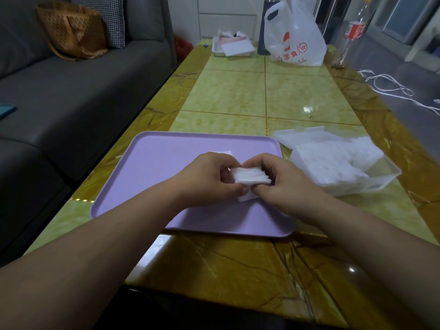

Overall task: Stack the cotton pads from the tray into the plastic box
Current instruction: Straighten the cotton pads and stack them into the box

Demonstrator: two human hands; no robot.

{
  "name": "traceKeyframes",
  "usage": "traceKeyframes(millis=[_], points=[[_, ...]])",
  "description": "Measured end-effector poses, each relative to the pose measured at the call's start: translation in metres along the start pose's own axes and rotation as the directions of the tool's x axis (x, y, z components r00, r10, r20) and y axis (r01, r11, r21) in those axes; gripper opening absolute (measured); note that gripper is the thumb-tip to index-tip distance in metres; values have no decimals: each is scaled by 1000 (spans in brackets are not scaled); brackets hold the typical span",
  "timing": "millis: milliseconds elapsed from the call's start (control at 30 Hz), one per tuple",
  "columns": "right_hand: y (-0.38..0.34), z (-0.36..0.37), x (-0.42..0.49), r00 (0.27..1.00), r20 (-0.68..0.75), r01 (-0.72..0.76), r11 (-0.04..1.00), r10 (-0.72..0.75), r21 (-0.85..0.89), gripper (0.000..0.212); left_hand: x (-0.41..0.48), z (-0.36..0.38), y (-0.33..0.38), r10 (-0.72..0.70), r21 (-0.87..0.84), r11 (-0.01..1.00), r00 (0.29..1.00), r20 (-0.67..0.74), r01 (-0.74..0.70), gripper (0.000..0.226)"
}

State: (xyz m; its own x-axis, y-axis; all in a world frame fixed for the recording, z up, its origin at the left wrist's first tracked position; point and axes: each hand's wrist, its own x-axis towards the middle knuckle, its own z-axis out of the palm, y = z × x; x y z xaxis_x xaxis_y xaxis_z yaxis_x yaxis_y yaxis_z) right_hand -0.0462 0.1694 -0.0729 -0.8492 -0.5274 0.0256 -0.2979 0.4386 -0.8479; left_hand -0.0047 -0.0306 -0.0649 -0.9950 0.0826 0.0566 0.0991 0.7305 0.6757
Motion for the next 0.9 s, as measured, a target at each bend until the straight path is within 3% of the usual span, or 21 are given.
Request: traceKeyframes(millis=[400, 567, 733, 833, 900], points=[[-6, 18, 0, 991, 38, -131, 981, 127, 142, 86, -2, 12, 11, 48, 141, 989, 999, 24, -51, 21], [-18, -4, -6, 991, -106, -58, 978, 81, 201, 70, -4, 3, 19, 102, 10, 995, 995, -23, -101, 10], [-31, -46, -19, 982, -158, -60, 970, 99, 235, 30, 1, 1, 52, 3, -358, 934, 999, 50, 15, 2], [-35, -64, -25, 958, -258, -62, 971, 123, 233, 24, 15, 10, 75, -23, -431, 901, 999, 48, 42, 27], [-36, -75, -26, 914, -390, -42, 981, 113, 187, 24, 26, 19, 91, -39, -487, 872, 999, 16, 42, 26]])
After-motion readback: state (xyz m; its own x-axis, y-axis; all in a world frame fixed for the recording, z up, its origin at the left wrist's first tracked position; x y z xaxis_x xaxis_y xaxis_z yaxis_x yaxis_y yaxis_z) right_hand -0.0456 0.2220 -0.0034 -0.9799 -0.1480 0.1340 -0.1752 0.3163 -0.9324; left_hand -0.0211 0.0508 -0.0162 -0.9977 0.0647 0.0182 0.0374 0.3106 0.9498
